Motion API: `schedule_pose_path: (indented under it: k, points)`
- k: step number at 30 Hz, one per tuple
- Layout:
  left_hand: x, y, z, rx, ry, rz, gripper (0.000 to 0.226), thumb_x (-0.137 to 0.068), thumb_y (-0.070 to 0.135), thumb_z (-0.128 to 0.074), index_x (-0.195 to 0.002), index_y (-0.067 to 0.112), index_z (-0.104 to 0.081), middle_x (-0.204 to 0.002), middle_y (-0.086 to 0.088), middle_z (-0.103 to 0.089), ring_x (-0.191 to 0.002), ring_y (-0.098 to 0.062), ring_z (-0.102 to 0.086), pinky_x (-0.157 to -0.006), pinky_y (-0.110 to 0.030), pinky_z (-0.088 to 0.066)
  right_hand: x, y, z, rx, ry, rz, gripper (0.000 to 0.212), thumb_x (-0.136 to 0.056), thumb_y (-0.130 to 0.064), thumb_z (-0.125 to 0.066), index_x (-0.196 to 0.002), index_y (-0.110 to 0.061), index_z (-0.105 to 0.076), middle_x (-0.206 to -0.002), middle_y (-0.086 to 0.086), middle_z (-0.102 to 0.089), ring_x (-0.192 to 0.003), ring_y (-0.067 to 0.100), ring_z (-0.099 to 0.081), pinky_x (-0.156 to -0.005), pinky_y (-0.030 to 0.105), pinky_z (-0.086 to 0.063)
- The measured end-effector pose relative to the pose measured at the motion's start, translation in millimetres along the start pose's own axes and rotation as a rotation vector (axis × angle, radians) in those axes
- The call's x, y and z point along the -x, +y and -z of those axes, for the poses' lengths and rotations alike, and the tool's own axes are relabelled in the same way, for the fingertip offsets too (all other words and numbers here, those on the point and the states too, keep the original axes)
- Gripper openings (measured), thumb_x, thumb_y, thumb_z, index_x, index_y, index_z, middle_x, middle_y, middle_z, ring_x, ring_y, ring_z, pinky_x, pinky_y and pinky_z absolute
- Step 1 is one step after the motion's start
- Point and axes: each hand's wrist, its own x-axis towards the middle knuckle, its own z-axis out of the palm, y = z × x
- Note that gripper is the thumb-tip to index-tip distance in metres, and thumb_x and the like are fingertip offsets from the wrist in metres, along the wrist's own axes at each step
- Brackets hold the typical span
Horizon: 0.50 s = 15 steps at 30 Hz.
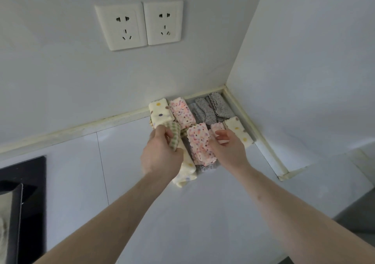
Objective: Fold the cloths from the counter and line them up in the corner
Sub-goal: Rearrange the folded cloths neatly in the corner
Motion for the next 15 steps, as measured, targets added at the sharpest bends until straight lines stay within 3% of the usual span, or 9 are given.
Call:
schedule_pose_path:
  k: [3, 7, 11, 15]
  points:
    - [0.2, 1.0, -25.1, -0.154, -0.126, 0.034, 0.034, -0.082, 0.026, -0.067, -0.112, 0.025, -0.05, -0.117, 0.004, -0.052, -0.092, -0.027, -0.06, -0.07, -0.04, -0.05, 2.0, 4.4, 3.6, 0.003, 0.01, -0.021, 0.029, -0.088, -0.037, -0.073, -0.114, -0.03, -0.063, -0.107, -0.013, -0.064, -0.09, 0.002, -0.062, -0.069, 0.016, -0.044]
    - [7.5, -5.4, -44.2, -0.158, -0.259, 0.049, 0.052, -0.083, 0.051, -0.064, -0.129, 0.027, -0.053, -0.127, 0.005, -0.05, -0.111, -0.025, -0.056, -0.083, -0.04, -0.051, 1.7, 11.9, 10.4, -0.019, 0.028, -0.037, 0.029, -0.088, -0.042, -0.074, -0.113, -0.03, -0.065, -0.104, -0.015, -0.065, -0.089, 0.001, -0.063, -0.073, 0.016, -0.045]
    - [15.0, -5.0, -29.8, -0.134, -0.184, -0.043, 0.053, -0.087, 0.061, -0.056, -0.13, 0.031, -0.053, -0.127, 0.008, -0.047, -0.119, -0.02, -0.049, -0.088, -0.04, -0.05, -3.1, 19.4, 25.7, -0.034, 0.109, -0.016, 0.021, -0.087, -0.031, -0.069, -0.108, -0.029, -0.068, -0.104, -0.011, -0.069, -0.09, 0.005, -0.065, -0.077, 0.022, -0.049]
    - [14.6, 9.2, -10.2, -0.012, -0.092, -0.146, 0.037, -0.089, 0.051, -0.059, -0.123, 0.034, -0.059, -0.124, 0.014, -0.048, -0.118, -0.016, -0.051, -0.085, -0.038, -0.05, -18.2, 30.5, 41.8, 0.061, 0.207, 0.008, 0.028, -0.09, -0.022, -0.065, -0.117, -0.024, -0.065, -0.119, -0.009, -0.066, -0.108, 0.015, -0.063, -0.09, 0.031, -0.048]
